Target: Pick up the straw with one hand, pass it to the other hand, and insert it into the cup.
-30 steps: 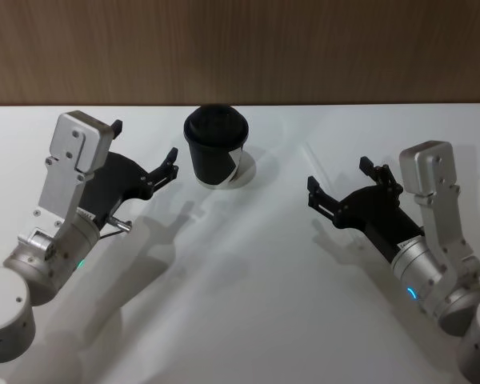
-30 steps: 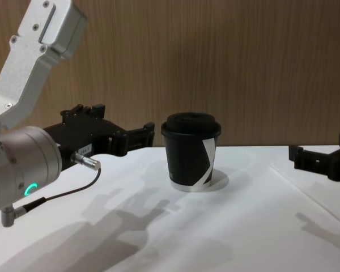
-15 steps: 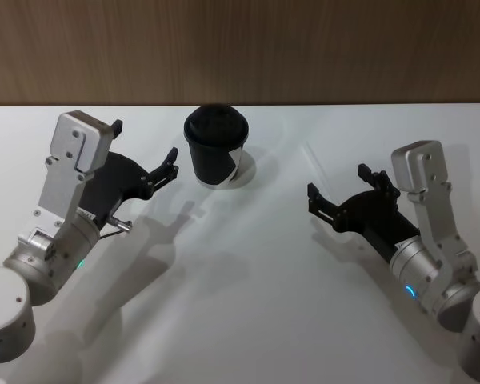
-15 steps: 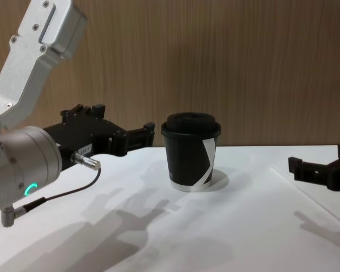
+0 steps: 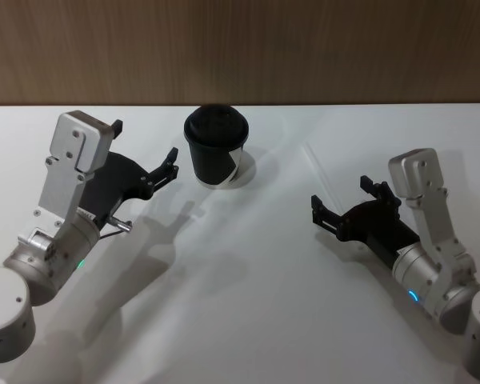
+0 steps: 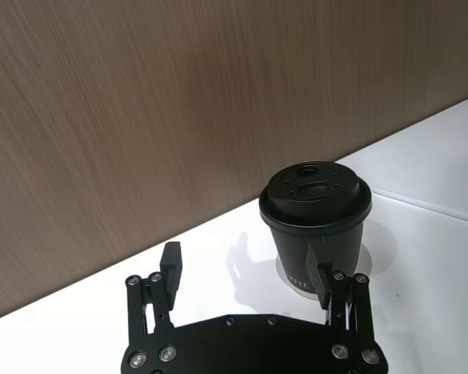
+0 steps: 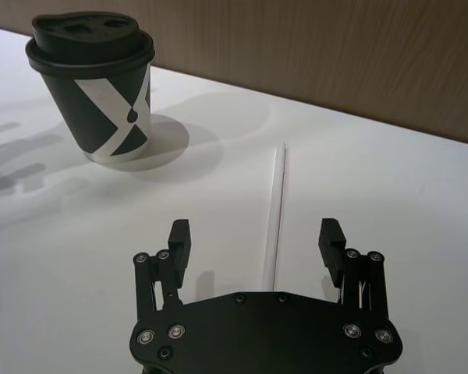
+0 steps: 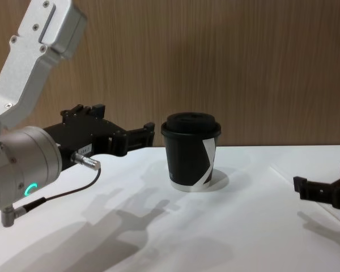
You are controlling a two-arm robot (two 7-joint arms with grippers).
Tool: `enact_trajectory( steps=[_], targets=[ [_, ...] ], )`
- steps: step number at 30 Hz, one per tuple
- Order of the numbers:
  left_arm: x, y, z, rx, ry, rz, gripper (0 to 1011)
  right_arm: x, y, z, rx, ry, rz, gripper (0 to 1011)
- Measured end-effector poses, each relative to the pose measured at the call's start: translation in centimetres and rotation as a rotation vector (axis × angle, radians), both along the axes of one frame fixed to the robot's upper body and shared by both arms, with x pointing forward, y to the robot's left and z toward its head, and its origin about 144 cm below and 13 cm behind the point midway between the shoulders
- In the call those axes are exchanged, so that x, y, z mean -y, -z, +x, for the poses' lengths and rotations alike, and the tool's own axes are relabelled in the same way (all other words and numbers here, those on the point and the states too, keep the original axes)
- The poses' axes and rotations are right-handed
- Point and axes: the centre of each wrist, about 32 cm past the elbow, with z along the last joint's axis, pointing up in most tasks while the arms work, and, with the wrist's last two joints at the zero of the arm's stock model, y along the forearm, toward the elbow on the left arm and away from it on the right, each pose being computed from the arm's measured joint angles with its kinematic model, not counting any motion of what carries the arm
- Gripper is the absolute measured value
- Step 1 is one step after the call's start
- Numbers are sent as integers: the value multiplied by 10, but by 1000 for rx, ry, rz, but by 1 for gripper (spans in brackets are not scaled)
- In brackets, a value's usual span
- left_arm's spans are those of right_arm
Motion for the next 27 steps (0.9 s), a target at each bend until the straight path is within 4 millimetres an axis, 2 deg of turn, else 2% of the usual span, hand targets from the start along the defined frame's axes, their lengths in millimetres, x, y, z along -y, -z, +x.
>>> enact_trajectory(
  steps=[27],
  targets=[
    [0, 0, 0, 0, 0, 0, 1001, 11, 14, 6, -61, 6, -10, 1001]
  ],
)
